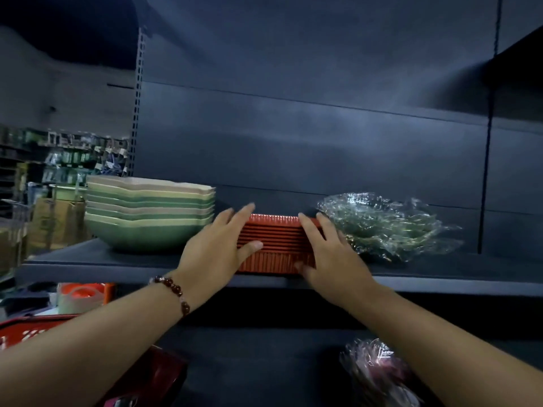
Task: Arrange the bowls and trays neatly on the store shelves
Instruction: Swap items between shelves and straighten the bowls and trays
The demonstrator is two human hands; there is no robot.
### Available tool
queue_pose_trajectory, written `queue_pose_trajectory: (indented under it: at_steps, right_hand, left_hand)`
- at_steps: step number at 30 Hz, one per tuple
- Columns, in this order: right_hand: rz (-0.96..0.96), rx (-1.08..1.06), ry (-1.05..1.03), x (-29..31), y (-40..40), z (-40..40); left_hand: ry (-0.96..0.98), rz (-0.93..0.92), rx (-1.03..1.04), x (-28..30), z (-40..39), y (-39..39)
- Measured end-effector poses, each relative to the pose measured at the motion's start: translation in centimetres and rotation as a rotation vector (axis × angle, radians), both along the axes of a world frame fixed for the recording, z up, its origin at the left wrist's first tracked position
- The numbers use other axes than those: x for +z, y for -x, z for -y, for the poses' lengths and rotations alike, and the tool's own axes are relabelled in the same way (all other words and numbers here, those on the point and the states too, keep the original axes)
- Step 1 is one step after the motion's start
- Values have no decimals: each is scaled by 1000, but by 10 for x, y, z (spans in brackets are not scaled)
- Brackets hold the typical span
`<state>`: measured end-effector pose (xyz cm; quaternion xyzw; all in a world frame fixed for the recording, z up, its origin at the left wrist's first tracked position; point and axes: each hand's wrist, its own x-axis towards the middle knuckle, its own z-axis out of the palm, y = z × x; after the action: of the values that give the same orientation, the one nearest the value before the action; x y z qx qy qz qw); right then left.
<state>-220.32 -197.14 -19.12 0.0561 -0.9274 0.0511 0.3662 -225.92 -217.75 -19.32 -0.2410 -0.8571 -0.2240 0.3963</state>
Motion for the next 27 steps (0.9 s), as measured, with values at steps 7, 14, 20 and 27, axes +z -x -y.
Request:
queue_pose_trajectory:
  at_steps: [7,14,20,27]
  right_hand:
    - [53,-118,-33,9,63,-8]
    - [153,-195,-78,17,98,-9]
    - [267,-340,-250,32,101,-1]
    - [195,-116,-232,73,83,63]
  left_hand:
    - [256,-52,198,10,-23,60]
    - [376,44,415,18,-45,93]
    - [458,92,430,27,-43,95]
    - [437,-357,310,53,31,43]
